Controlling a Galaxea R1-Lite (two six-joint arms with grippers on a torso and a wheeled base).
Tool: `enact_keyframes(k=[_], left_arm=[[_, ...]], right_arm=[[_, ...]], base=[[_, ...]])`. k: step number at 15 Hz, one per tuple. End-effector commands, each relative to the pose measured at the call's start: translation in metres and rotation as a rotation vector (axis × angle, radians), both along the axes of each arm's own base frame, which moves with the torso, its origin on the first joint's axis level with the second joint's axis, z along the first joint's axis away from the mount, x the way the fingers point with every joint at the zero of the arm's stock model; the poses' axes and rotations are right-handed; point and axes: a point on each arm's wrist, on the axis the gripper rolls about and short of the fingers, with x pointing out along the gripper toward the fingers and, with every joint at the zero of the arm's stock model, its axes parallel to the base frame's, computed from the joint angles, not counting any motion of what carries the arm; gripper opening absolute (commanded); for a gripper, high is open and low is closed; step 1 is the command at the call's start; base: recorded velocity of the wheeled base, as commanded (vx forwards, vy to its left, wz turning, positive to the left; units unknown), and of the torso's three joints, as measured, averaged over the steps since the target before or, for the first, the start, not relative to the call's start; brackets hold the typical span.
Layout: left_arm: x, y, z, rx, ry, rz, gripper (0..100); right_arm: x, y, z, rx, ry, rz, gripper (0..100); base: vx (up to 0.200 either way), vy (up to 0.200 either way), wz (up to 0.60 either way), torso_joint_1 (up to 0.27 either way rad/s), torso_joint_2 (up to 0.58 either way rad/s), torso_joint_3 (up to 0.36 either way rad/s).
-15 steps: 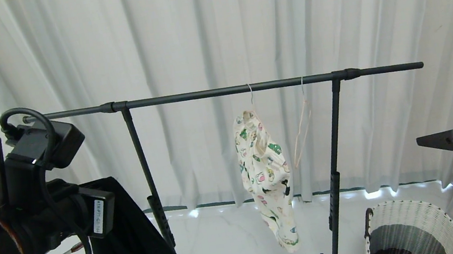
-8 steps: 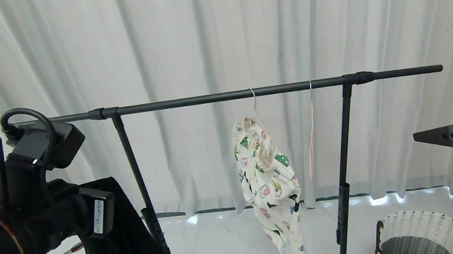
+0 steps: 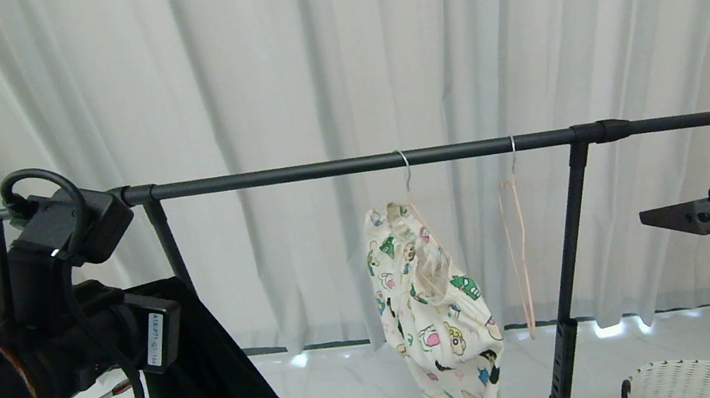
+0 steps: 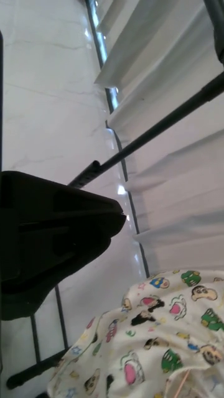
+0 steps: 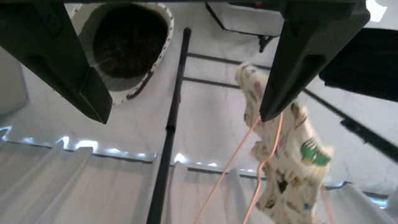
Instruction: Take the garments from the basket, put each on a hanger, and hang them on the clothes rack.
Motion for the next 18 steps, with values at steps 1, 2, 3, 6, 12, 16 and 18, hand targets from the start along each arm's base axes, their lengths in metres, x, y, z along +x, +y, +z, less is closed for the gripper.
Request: enact_keyframes(k=[1,2,3,6,12,16,18], left_arm=[[0.0,0.0,0.0,0.0,0.0,0.0,0],[0.0,0.0,0.0,-0.002,-0.001,0.001,0],[0.0,0.0,0.0,-0.003,-0.002,0.001,0],[0.0,0.0,0.0,0.0,0.0,0.0,0],[0.0,0.001,0.0,0.028,-0.007,0.036,0],[0.0,0.001,0.0,0.046,-0.014,0.054,0],[0.0,0.002,0.001,0.043,-0.018,0.054,0]], right_arm=[[0.003,0.005,-0.004,-0.01,0.017,0.007,100],[0.004,0.01,-0.006,-0.018,0.022,0.011,100],[0.004,0.011,-0.006,-0.016,0.021,0.007,100],[0.018,0.035,-0.015,0.003,0.012,-0.013,100],[0.032,0.067,-0.034,0.005,0.042,-0.027,100],[0.032,0.066,-0.034,0.008,0.042,-0.032,100],[0.032,0.067,-0.035,0.005,0.046,-0.032,100]], base=[[0.2,0.0,0.0,0.002,0.0,0.002],[0.0,0.0,0.0,0.0,0.0,0.0],[0.0,0.0,0.0,0.0,0.0,0.0],[0.0,0.0,0.0,0.0,0.0,0.0],[0.0,0.0,0.0,0.0,0.0,0.0],[0.0,0.15,0.0,0.001,0.0,0.003],[0.0,0.1,0.0,0.001,0.0,0.001]])
